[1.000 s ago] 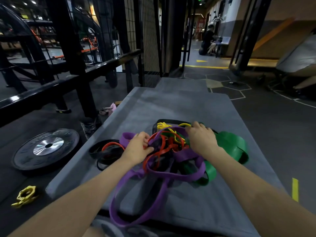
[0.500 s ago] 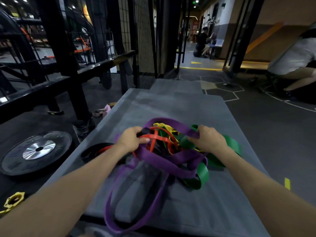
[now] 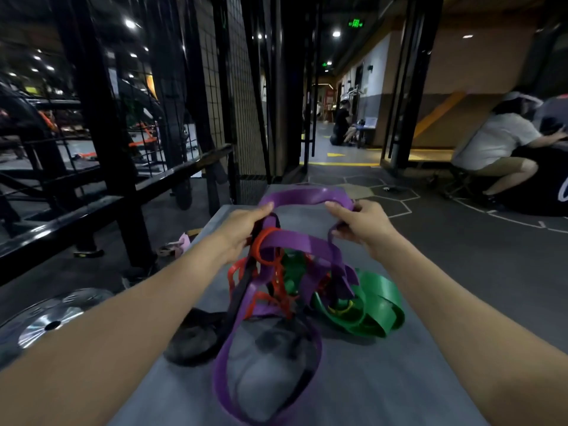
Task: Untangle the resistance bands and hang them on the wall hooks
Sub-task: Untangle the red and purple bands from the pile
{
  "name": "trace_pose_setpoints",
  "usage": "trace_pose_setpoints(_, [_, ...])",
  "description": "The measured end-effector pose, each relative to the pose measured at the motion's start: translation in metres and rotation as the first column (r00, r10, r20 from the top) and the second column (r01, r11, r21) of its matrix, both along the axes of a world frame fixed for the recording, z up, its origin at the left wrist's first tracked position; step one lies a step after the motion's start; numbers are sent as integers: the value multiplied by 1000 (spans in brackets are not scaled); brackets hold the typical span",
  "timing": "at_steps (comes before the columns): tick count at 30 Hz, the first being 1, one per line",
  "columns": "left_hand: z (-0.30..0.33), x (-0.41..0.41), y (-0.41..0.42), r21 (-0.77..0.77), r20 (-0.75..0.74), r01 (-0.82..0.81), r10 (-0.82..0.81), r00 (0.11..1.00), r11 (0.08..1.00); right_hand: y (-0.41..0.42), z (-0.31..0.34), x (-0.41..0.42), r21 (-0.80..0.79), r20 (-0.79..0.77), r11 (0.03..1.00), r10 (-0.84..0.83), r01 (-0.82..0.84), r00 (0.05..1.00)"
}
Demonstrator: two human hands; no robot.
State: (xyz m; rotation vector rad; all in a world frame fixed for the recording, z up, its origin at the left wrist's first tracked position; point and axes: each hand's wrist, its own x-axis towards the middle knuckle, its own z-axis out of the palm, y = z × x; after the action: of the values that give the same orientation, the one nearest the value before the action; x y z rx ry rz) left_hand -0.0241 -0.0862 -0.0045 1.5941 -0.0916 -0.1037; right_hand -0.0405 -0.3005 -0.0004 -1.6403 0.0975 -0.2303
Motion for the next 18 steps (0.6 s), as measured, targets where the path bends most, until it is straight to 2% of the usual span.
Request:
trace_pose_setpoints(3, [-5,7,6,38,18,-97,97,995,995,-3,-9,-4,26,-44,999,24,-23,999])
trace_pose_setpoints(6, [1,8,12,60,27,-111,110,994,992,-2,-9,-8,73,-50,995,66,-63,997])
trace_pose_setpoints(12, [7,12,33,325,80,-165,147,986,931,4,3,-11,166,102,986,-6,-11,995])
trace_pose_setpoints(15, [4,10,33,241,26,-140,137,990,961,6,4,-11,215,141,976,-14,-17,990])
trace_pose_setpoints(18, [-4,6,27,153,-41,-124,132,990,980,13,-11,-12,173,76,984,33,-45,997])
